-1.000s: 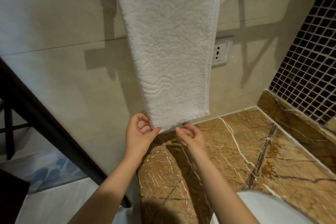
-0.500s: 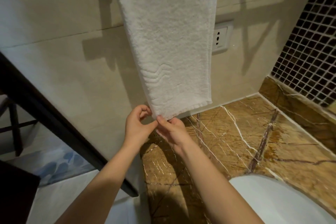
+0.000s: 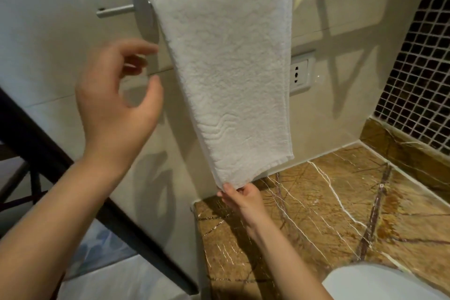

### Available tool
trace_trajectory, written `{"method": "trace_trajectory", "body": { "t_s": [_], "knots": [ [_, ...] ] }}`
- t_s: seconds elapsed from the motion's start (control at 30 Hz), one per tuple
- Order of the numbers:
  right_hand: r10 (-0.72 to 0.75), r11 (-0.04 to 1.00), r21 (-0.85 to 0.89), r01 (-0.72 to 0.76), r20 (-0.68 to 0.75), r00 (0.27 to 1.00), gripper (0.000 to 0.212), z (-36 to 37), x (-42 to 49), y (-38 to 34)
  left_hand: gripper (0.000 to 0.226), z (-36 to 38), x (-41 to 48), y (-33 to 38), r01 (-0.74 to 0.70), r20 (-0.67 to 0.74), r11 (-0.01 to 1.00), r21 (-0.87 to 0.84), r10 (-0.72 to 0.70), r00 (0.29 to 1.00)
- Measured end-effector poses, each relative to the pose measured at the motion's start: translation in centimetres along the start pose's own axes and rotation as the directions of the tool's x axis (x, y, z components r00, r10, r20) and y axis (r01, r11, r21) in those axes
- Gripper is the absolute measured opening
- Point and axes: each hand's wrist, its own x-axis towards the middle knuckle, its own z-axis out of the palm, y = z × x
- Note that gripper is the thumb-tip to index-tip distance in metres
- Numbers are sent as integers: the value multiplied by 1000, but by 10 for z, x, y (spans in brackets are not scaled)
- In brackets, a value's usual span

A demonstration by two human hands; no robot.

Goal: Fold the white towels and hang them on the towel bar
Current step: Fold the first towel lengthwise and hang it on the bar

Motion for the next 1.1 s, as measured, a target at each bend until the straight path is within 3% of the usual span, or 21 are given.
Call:
{"method": "trace_trajectory", "body": {
  "t_s": [0.07, 0.2, 0.37, 0.5, 0.63, 0.73, 0.93, 1.1],
  "knots": [
    [-11, 1000, -24, 10, -10, 1000, 16, -1, 2, 1, 41, -5, 30, 5, -124, -17, 987, 104, 127, 992],
    [-26, 999, -39, 26, -7, 1000, 38, -3, 1, 2, 22, -8, 78, 16, -199, -10, 944, 263, 209, 978],
    [-38, 993, -112, 33, -45, 998, 45, -2, -2, 3, 33, -10, 120, 26, -363, 328, 807, 466, 224, 918],
    [-32, 996, -89, 27, -54, 998, 43, 0, -5, 3, 22, -8, 127, 24, -303, 449, 875, 376, 114, 886],
    [-27, 995, -100, 21, -52, 998, 25, 1, -10, 1, 20, -10, 127, 16, -337, 514, 890, 307, 143, 846],
    [-37, 993, -117, 31, -53, 998, 16, 2, -13, -1, 17, -11, 126, 10, -336, 496, 913, 231, 186, 848],
    [-51, 997, -55, 48, -66, 996, 18, 3, -16, 0, 17, -5, 119, 4, -345, 411, 917, 200, 241, 879],
    [-53, 996, -76, 47, -73, 996, 14, 2, -17, -3, 17, -7, 122, 4, -361, 421, 917, 168, 264, 868]
  ]
}}
